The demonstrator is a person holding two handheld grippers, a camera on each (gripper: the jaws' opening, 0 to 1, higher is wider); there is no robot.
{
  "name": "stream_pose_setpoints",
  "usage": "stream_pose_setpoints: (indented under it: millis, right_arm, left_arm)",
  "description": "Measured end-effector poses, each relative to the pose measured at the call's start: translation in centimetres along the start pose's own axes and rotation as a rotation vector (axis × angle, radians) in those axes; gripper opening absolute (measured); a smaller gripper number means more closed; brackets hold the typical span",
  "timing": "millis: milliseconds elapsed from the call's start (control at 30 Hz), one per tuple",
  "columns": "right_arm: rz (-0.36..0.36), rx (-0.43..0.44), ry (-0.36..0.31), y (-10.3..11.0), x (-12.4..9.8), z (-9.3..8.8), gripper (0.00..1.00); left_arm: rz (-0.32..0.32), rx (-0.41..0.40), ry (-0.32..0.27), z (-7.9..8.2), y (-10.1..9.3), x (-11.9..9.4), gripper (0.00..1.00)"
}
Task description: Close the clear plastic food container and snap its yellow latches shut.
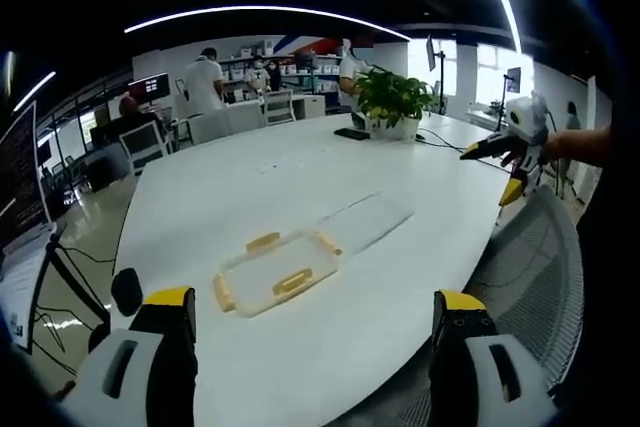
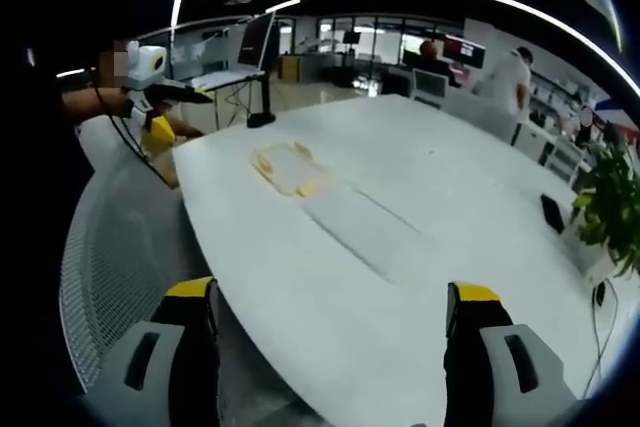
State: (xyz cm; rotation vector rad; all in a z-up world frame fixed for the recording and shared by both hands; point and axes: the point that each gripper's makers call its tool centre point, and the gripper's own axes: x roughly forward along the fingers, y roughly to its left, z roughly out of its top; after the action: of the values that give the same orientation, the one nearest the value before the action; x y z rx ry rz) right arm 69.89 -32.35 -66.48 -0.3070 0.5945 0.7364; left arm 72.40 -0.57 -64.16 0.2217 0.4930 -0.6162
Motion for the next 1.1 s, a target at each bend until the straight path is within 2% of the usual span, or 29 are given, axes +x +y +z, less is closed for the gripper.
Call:
stream_pose_setpoints:
  millis: [400,1100]
  right_arm:
    - [0.046,-0.041,0.014,0.0,0.3,1.1,0.91]
    - [0.119,-0.125,0.045,0.0,2.0,2.9,0.85]
  left_arm:
    - [-0.018,0.019,0.010,0.5,0.5,0.2,0.95]
    - [-0.072,0.071,0.073,-0.2,1.7,0.7,0.91]
